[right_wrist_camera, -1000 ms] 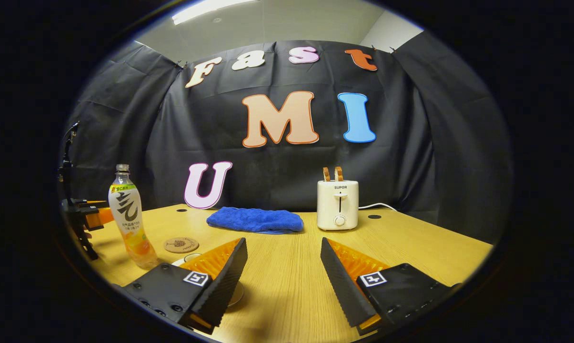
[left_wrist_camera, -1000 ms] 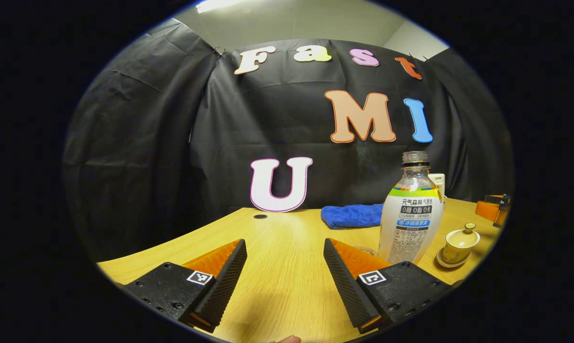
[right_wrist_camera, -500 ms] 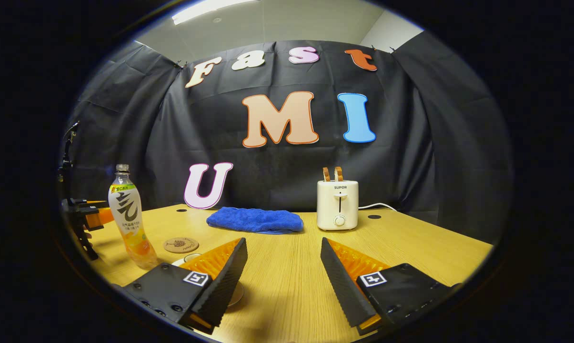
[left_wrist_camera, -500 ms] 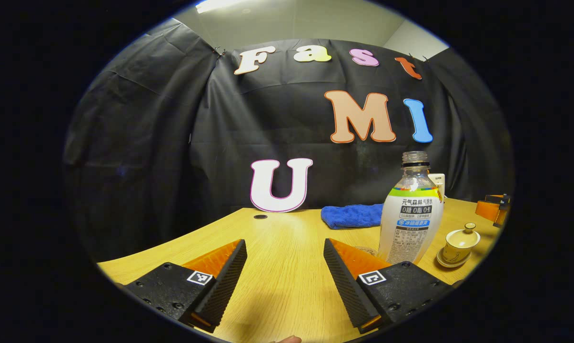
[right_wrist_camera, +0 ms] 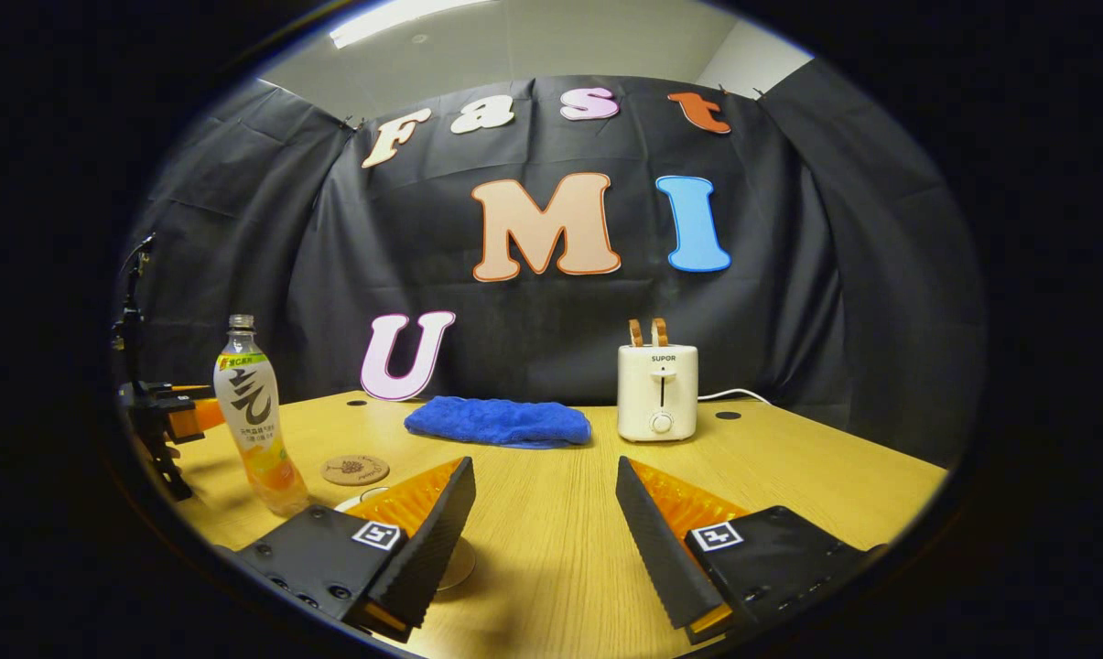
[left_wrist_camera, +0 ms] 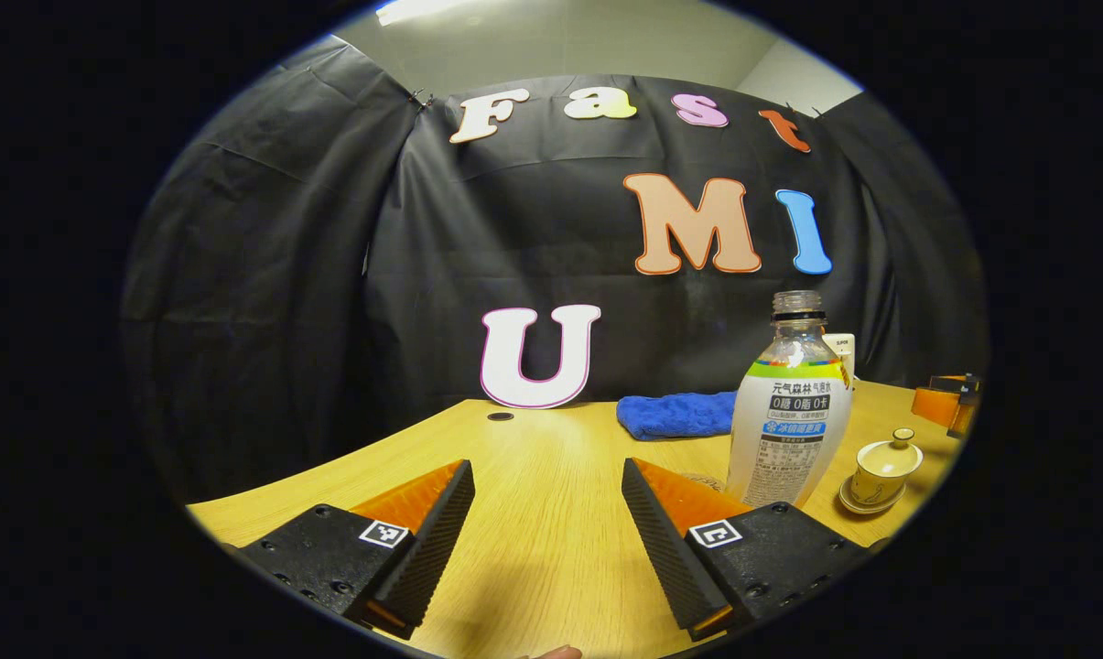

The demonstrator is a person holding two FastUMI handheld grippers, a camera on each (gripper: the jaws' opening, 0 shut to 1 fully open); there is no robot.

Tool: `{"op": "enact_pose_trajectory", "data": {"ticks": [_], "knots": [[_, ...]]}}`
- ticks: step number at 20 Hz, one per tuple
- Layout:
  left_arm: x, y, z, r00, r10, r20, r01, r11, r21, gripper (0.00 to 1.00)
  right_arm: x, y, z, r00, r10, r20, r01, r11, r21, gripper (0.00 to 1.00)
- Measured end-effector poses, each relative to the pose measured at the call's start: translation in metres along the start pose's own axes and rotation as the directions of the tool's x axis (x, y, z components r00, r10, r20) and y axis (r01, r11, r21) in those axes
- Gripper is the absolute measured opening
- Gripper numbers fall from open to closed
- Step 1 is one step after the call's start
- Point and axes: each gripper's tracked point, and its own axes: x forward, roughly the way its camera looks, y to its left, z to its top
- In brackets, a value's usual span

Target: Open the teacup lid with one hand, grasp the water bottle and pour water into the teacup with the other hand; after pouring, place the water bottle on the coaster and then close the teacup lid.

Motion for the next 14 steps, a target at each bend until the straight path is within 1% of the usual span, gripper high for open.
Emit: {"op": "enact_pose_trajectory", "data": {"ticks": [4, 5, 7, 9, 10, 12, 13, 14], "knots": [[0.001, 0.0, -0.001, 1.0, -0.001, -0.002, 0.001, 1.0, -0.002, 0.95, 0.0, 0.001, -0.003, 1.0, 0.006, -0.013, -0.006, 1.0, 0.002, 0.95], [0.001, -0.001, -0.001, 1.0, -0.001, -0.002, 0.001, 1.0, -0.003, 0.95, 0.0, 0.005, -0.004, 1.0, 0.02, -0.022, -0.02, 1.0, 0.011, 0.95], [0.0, 0.0, 0.0, 1.0, -0.001, -0.002, 0.001, 1.0, -0.002, 0.95, -0.003, 0.013, 0.003, 0.999, 0.044, -0.019, -0.043, 0.999, 0.028, 1.0], [0.001, -0.001, -0.001, 1.0, -0.003, -0.001, 0.003, 1.0, -0.002, 0.95, -0.004, 0.02, 0.015, 0.998, 0.059, 0.006, -0.059, 0.998, 0.017, 0.98], [0.001, -0.001, -0.001, 1.0, -0.003, -0.002, 0.003, 1.0, -0.002, 0.95, -0.004, 0.024, 0.02, 0.997, 0.07, 0.01, -0.07, 0.998, 0.006, 1.0], [0.001, -0.001, 0.0, 1.0, -0.004, -0.002, 0.004, 1.0, -0.002, 0.95, -0.004, 0.036, 0.02, 0.995, 0.105, 0.0, -0.105, 0.994, -0.011, 0.95], [0.001, -0.001, -0.001, 1.0, -0.004, -0.001, 0.004, 1.0, -0.002, 0.95, -0.005, 0.044, 0.019, 0.992, 0.127, -0.007, -0.127, 0.992, -0.017, 0.95], [0.001, -0.001, -0.001, 1.0, -0.004, -0.001, 0.004, 1.0, -0.002, 0.95, -0.007, 0.052, 0.018, 0.989, 0.148, -0.019, -0.149, 0.989, -0.025, 0.98]]}}
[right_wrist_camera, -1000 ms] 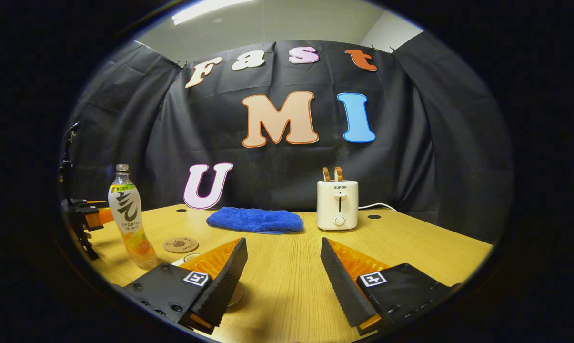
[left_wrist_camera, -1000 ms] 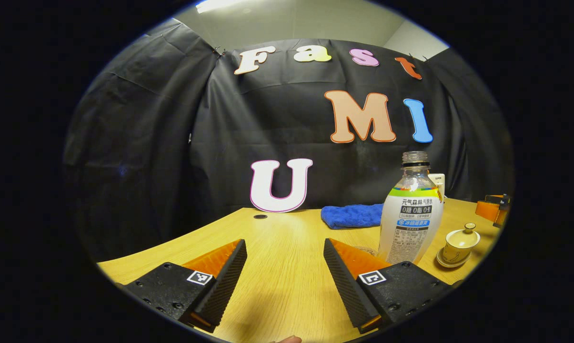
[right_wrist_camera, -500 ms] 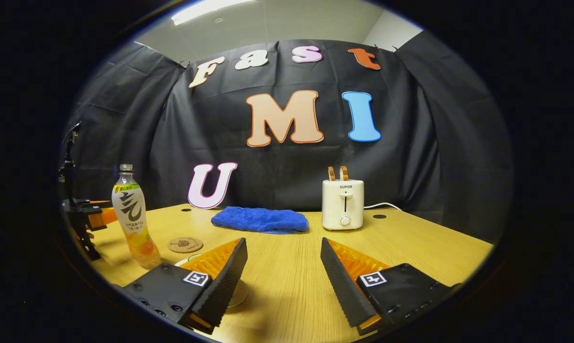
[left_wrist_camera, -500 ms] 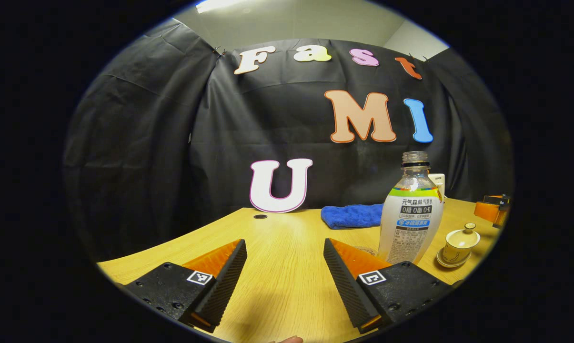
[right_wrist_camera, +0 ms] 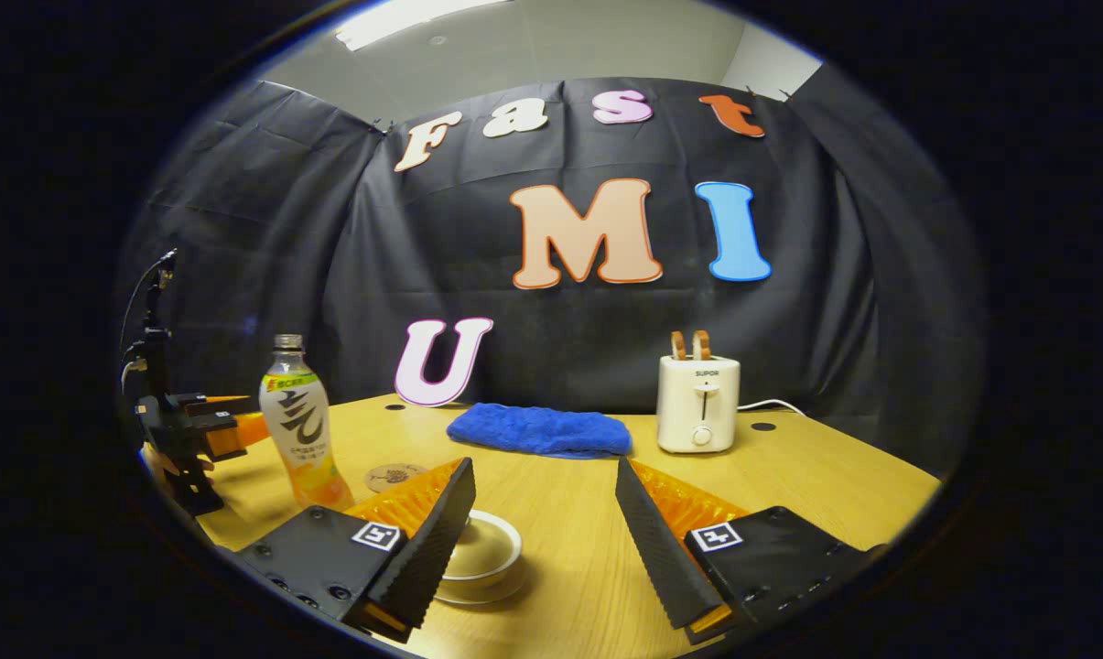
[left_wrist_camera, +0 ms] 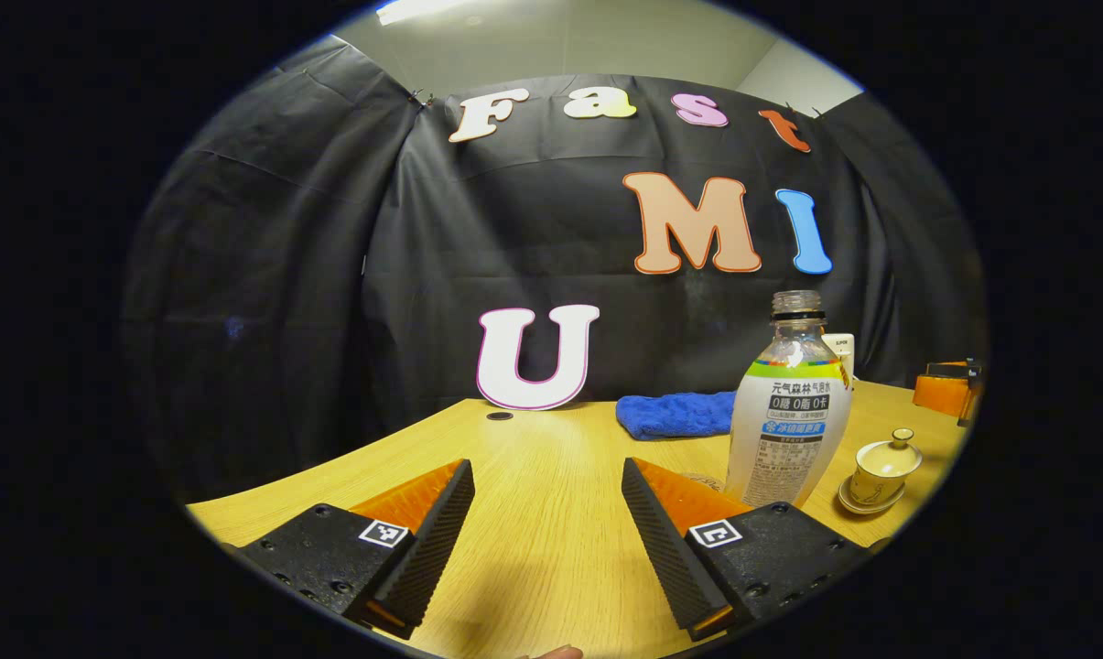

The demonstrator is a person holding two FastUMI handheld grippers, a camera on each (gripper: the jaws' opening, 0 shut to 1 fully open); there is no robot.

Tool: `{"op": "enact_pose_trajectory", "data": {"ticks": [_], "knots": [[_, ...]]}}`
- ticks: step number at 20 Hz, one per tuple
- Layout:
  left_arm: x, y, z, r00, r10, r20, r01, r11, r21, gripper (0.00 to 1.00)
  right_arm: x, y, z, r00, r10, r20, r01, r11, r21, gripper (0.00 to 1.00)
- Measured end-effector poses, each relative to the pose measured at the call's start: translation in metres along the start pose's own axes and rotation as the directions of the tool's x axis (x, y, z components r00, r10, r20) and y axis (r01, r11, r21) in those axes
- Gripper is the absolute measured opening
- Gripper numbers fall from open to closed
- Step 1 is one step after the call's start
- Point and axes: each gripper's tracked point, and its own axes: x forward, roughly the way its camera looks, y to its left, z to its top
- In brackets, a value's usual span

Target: Open the teacup lid with one hand, grasp the water bottle and pour water into the teacup with the other hand; after pouring, place the water bottle on the coaster and then close the teacup lid.

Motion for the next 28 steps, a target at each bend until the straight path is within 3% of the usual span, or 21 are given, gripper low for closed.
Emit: {"op": "enact_pose_trajectory", "data": {"ticks": [1, 2, 6, 13, 15, 18, 20, 24, 27, 28], "knots": [[0.0, 0.0, 0.0, 1.0, 0.0, 0.0, 0.0, 1.0, 0.0, 0.95, 0.001, 0.007, -0.002, 1.0, 0.016, -0.01, -0.016, 1.0, -0.013, 0.94], [0.0, 0.0, 0.0, 1.0, 0.0, 0.0, 0.0, 1.0, 0.0, 0.95, 0.001, 0.012, -0.004, 0.999, 0.028, -0.018, -0.028, 0.999, -0.029, 0.98], [0.0, 0.0, 0.0, 1.0, -0.002, 0.0, 0.002, 1.0, 0.0, 0.95, 0.002, 0.028, -0.015, 0.996, 0.069, -0.057, -0.073, 0.995, -0.07, 0.95], [0.0, 0.0, 0.0, 1.0, -0.003, -0.001, 0.003, 1.0, 0.0, 0.95, 0.008, 0.043, -0.037, 0.985, 0.106, -0.135, -0.115, 0.992, -0.059, 0.96], [-0.001, 0.0, 0.0, 1.0, -0.003, -0.001, 0.003, 1.0, 0.0, 0.95, 0.01, 0.043, -0.041, 0.982, 0.107, -0.153, -0.116, 0.992, -0.049, 0.79], [0.0, -0.001, 0.0, 1.0, -0.003, 0.0, 0.003, 1.0, 0.0, 0.95, 0.014, 0.045, -0.047, 0.978, 0.111, -0.175, -0.121, 0.992, -0.046, 0.8], [0.0, -0.001, -0.001, 1.0, -0.003, 0.0, 0.003, 1.0, 0.0, 0.95, 0.014, 0.044, -0.046, 0.978, 0.112, -0.173, -0.122, 0.991, -0.046, 0.58], [0.0, -0.001, -0.001, 1.0, -0.003, 0.0, 0.003, 1.0, 0.001, 0.95, 0.011, 0.048, -0.046, 0.974, 0.127, -0.185, -0.137, 0.99, -0.04, 0.57], [0.0, -0.001, 0.0, 1.0, -0.002, 0.0, 0.002, 1.0, 0.001, 0.95, 0.013, 0.05, -0.049, 0.975, 0.123, -0.183, -0.136, 0.989, -0.057, 0.36], [0.0, -0.001, -0.001, 1.0, -0.002, 0.0, 0.002, 1.0, 0.001, 0.95, 0.013, 0.05, -0.048, 0.975, 0.124, -0.186, -0.138, 0.988, -0.063, 0.36]]}}
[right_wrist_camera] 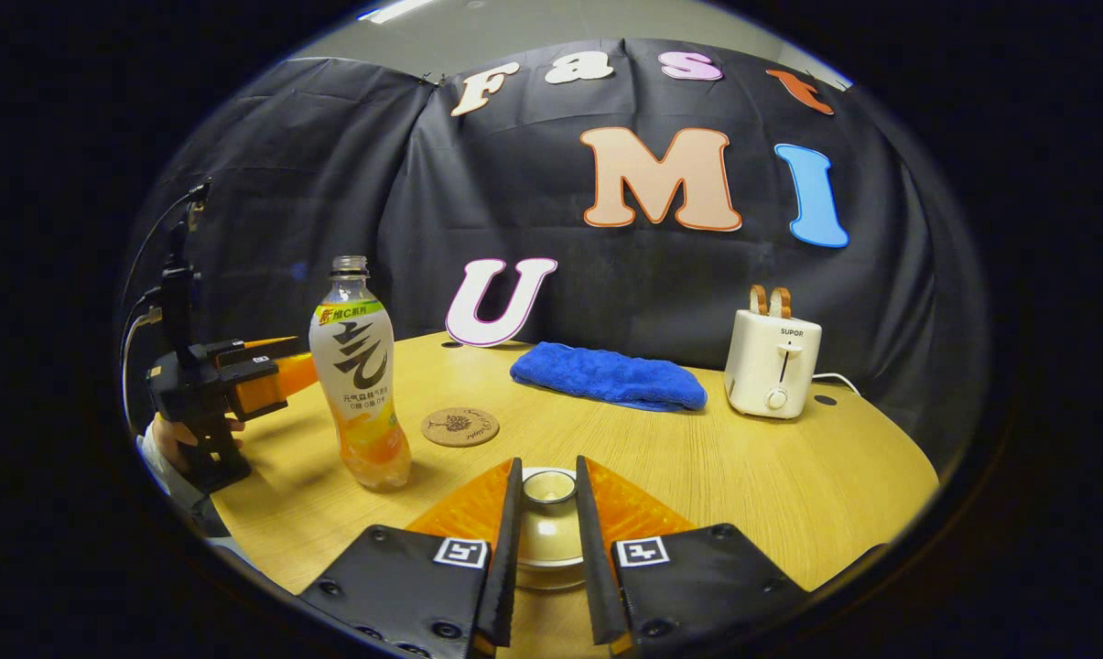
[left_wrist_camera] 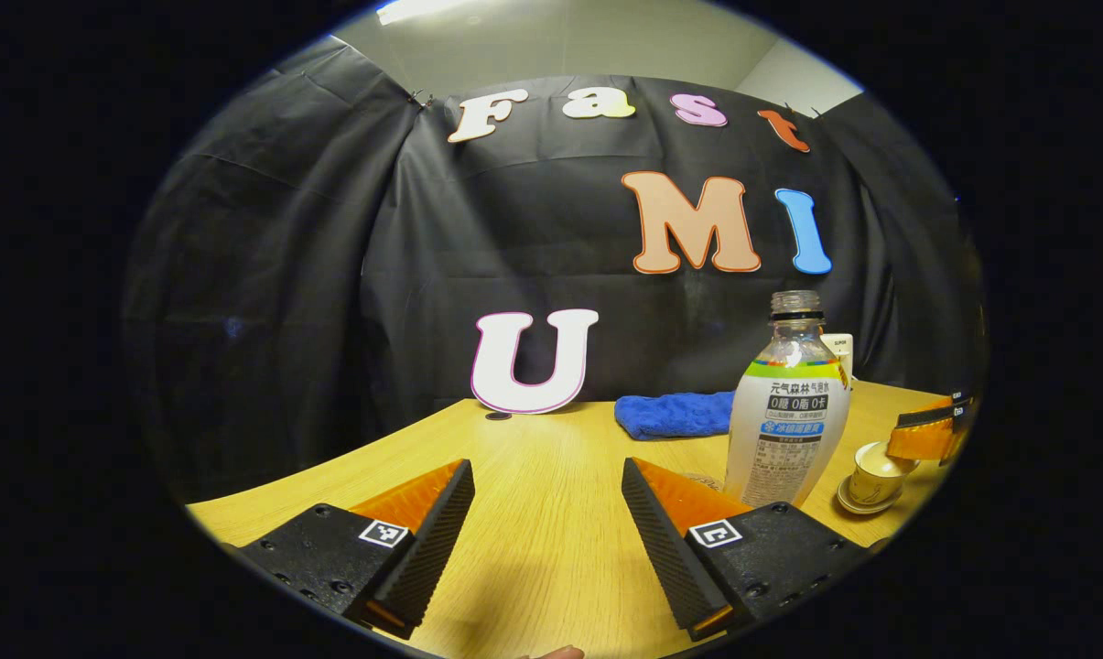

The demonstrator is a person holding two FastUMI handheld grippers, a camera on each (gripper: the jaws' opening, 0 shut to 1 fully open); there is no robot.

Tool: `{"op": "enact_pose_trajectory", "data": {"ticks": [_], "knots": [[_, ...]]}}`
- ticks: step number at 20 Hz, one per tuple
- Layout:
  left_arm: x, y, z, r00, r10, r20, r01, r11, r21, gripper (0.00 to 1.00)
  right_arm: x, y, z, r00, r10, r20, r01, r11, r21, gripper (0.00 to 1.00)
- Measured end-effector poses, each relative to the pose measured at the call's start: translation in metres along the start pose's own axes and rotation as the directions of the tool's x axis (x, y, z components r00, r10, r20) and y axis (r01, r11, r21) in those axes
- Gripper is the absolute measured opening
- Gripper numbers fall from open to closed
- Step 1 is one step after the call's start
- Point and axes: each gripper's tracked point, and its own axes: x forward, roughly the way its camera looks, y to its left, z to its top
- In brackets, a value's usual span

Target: Open the teacup lid with one hand, grasp the water bottle and pour water into the teacup with the other hand; after pouring, place the water bottle on the coaster and then close the teacup lid.

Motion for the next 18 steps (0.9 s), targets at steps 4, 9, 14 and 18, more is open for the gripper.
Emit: {"op": "enact_pose_trajectory", "data": {"ticks": [4, 9, 14, 18], "knots": [[0.0, 0.0, 0.0, 1.0, 0.0, 0.0, 0.0, 1.0, -0.001, 0.95, 0.0, 0.001, 0.0, 1.0, 0.004, -0.001, -0.004, 1.0, 0.017, 0.31], [0.0, 0.0, -0.001, 1.0, 0.003, -0.001, -0.003, 1.0, 0.0, 0.95, -0.001, -0.001, 0.003, 1.0, -0.002, 0.013, 0.002, 0.999, 0.032, 0.32], [-0.001, 0.0, -0.001, 1.0, 0.003, -0.003, -0.003, 1.0, 0.002, 0.95, -0.009, -0.01, 0.022, 0.997, -0.017, 0.07, 0.012, 0.997, 0.07, 0.32], [-0.007, -0.01, -0.001, 0.999, -0.038, -0.004, 0.038, 0.999, -0.001, 0.95, -0.016, -0.025, 0.032, 0.994, -0.04, 0.101, 0.031, 0.995, 0.093, 0.3]]}}
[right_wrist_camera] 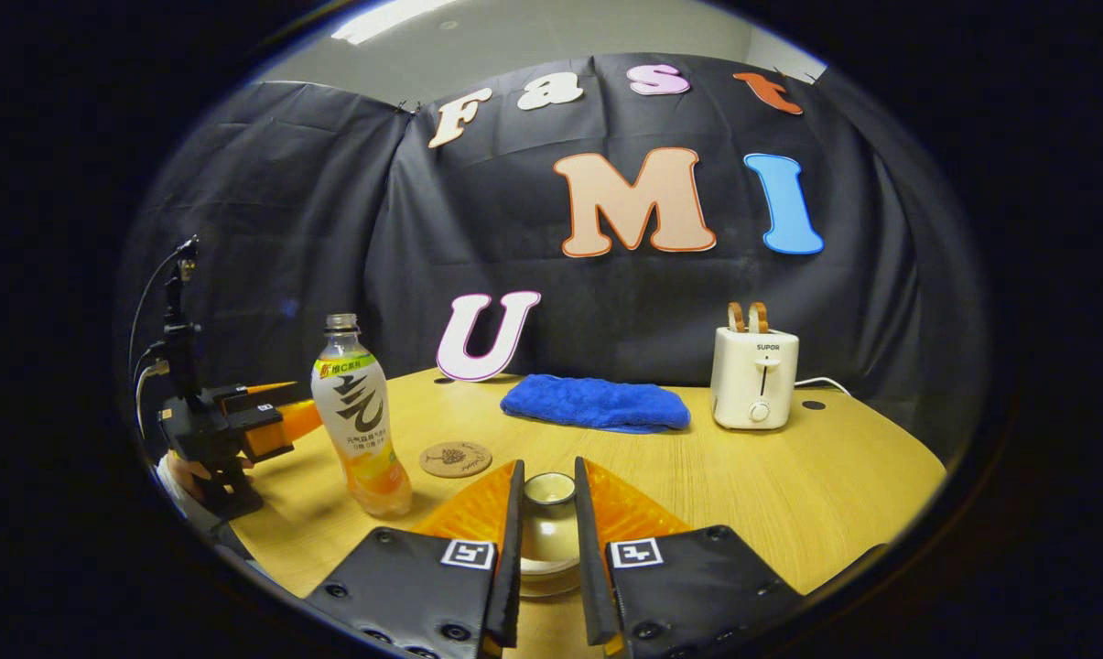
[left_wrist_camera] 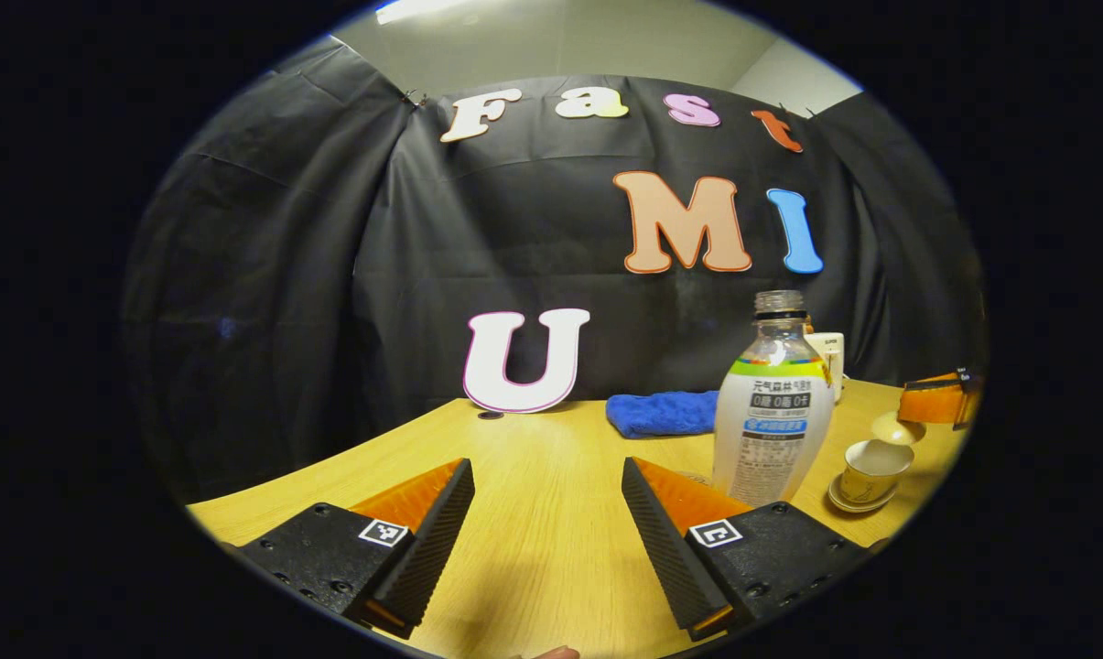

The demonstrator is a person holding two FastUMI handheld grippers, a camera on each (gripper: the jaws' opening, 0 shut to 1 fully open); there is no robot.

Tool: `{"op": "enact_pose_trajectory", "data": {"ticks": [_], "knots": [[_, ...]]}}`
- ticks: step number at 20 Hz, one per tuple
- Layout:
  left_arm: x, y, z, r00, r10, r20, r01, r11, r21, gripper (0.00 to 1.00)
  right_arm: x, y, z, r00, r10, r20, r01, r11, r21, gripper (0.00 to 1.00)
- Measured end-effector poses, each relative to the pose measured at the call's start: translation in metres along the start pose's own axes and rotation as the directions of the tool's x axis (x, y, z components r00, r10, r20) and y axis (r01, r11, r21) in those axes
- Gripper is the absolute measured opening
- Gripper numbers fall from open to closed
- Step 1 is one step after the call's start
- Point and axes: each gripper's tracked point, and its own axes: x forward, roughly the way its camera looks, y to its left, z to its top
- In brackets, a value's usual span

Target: Open the teacup lid with one hand, grasp the water bottle and pour water into the teacup with the other hand; after pouring, place the water bottle on the coaster and then close the teacup lid.

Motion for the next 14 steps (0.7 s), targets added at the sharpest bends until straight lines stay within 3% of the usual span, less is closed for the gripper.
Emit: {"op": "enact_pose_trajectory", "data": {"ticks": [14], "knots": [[-0.039, -0.043, -0.004, 0.981, -0.189, -0.032, 0.189, 0.982, -0.008, 0.94, -0.017, -0.028, 0.025, 0.998, -0.026, 0.057, 0.023, 0.999, 0.045, 0.31]]}}
